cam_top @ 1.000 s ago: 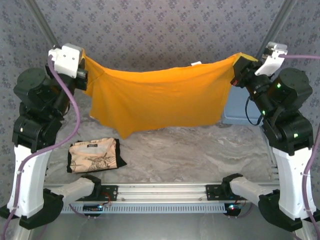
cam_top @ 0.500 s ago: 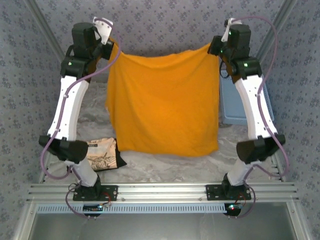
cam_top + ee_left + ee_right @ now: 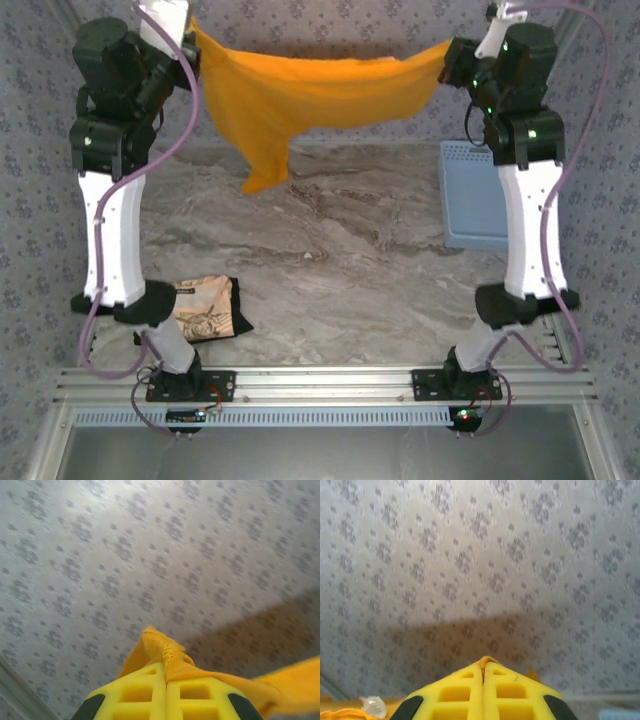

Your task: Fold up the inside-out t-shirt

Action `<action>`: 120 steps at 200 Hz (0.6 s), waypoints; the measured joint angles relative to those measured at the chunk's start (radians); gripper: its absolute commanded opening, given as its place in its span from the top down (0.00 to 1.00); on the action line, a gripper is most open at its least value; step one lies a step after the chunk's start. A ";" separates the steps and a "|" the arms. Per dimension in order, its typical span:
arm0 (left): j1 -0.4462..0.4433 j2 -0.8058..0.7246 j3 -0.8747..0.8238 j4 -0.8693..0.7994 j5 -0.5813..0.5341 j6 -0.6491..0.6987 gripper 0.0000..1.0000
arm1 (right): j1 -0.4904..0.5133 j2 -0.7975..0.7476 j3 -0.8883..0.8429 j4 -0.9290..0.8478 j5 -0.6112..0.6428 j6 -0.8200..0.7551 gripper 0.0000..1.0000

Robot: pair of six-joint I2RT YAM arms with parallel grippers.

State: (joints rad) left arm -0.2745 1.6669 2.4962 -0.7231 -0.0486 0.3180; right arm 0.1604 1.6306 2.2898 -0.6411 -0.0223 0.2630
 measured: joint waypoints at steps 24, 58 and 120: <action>-0.064 -0.290 -0.511 0.104 0.008 0.010 1.00 | 0.022 -0.242 -0.424 0.107 0.008 -0.002 1.00; -0.168 -0.613 -1.196 0.179 0.047 -0.075 0.97 | 0.019 -0.493 -1.000 0.182 0.002 0.029 0.99; -0.291 -1.006 -1.853 0.101 0.257 -0.571 0.21 | 0.039 -0.829 -1.609 0.027 -0.011 0.126 0.61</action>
State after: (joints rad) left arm -0.5652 0.6609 0.6434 -0.6216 0.2081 -0.2535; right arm 0.1993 0.8013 0.6804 -0.6136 -0.0334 0.3889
